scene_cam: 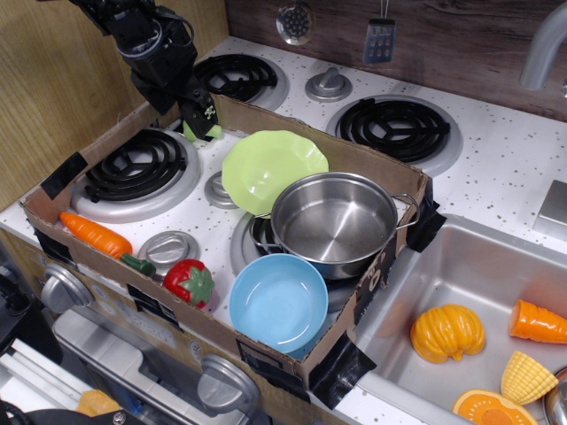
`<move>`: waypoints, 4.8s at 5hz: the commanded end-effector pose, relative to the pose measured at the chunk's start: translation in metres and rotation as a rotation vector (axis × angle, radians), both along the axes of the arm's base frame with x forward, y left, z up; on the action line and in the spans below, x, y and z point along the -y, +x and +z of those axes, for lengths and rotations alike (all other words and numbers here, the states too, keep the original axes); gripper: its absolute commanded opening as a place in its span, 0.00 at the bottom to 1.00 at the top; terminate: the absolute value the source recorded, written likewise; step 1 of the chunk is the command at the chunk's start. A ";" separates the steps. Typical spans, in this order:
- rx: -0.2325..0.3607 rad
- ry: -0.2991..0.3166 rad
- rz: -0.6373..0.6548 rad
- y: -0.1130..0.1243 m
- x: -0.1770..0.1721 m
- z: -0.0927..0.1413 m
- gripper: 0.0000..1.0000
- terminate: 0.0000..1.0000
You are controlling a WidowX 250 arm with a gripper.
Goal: Put broccoli in pot
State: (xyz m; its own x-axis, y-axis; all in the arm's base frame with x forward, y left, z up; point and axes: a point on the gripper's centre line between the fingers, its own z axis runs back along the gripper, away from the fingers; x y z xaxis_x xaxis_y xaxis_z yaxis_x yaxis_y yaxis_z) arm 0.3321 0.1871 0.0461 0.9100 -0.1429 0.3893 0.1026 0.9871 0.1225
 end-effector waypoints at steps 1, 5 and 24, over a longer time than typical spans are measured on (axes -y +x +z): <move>0.033 -0.006 -0.028 0.016 -0.008 -0.002 1.00 0.00; 0.046 -0.017 -0.082 0.032 -0.017 -0.020 0.00 0.00; -0.085 -0.159 0.100 -0.028 0.159 0.046 1.00 1.00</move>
